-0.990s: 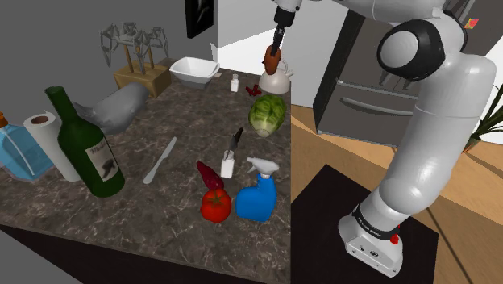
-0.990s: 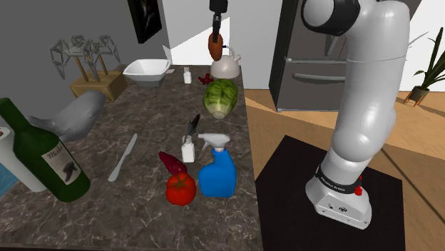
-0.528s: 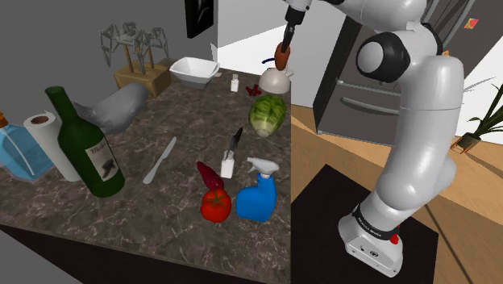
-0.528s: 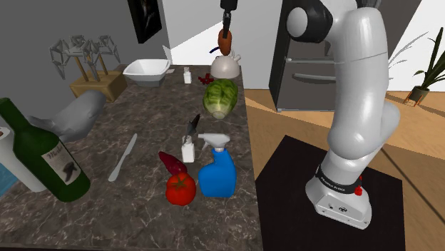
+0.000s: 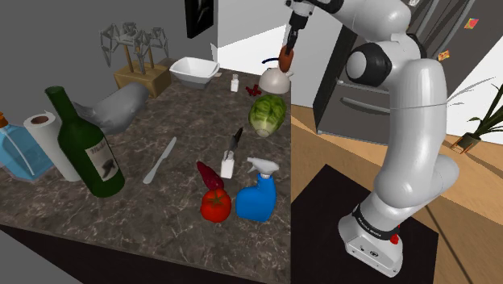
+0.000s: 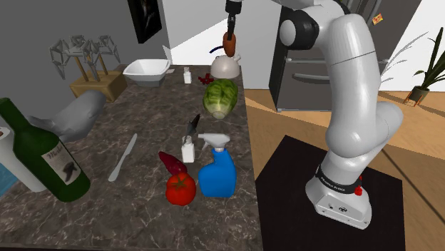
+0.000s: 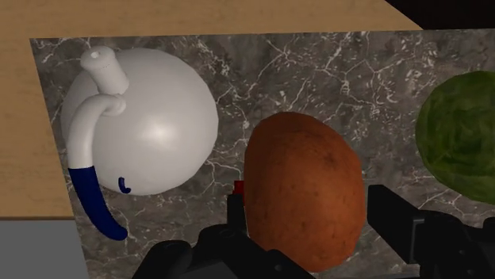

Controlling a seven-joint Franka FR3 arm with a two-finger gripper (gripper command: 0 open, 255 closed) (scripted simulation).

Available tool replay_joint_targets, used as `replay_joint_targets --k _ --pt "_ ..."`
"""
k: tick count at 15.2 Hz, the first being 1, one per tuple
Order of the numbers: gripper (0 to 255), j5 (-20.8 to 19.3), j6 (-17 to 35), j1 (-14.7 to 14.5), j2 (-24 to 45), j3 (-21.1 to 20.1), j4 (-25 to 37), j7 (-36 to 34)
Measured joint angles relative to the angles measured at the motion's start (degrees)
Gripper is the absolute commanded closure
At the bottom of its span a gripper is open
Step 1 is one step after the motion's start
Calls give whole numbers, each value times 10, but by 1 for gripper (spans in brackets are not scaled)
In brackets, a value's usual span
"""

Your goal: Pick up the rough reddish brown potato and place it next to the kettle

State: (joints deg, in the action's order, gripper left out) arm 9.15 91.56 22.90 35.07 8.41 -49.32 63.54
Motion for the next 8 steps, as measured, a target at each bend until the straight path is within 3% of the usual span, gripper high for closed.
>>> replay_joint_targets --k 8 --pt "255 -2 82 -9 -30 1 -113 8"
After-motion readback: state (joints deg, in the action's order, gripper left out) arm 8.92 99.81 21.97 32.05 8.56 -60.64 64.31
